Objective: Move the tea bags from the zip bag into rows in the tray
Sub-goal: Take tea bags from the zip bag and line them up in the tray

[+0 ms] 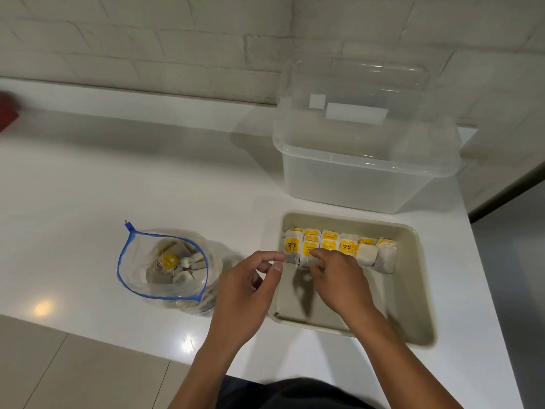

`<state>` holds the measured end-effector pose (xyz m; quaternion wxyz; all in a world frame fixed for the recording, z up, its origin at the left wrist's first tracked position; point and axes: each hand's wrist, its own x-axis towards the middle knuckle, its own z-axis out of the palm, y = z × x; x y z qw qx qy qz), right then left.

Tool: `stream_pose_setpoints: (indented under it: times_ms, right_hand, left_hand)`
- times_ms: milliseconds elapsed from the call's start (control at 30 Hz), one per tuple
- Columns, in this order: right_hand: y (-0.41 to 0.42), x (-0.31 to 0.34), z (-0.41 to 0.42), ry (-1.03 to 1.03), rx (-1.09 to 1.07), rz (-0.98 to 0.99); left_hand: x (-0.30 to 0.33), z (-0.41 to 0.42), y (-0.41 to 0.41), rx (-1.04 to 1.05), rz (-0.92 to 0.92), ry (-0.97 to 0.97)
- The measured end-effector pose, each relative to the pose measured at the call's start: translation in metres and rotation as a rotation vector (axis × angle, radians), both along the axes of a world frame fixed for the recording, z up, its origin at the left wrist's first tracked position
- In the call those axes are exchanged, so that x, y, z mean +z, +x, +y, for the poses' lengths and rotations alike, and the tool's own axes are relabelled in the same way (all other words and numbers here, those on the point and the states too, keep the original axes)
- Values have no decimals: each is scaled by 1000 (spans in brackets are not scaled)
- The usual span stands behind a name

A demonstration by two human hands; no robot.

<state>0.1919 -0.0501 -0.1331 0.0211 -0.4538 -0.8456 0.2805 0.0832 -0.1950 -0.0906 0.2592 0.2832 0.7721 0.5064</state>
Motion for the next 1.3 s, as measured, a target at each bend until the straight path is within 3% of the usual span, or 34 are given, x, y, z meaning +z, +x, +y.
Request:
stream_pose_setpoints:
  times_ms: [100,433,867,1300]
  right_hand:
    - [1,1,-2,-9,-21,19]
    - [-2,2,-9,32,60,-203]
    - [-2,9,-12,21,87,-194]
    - [4,13,-12,51,-40,-135]
  left_hand:
    - [1,-1,-1,2,3,1]
    - [0,-2,0,5,-5,11]
    - [0,-3,0,3,11,3]
    - [2,-4,0,-3,23,-11]
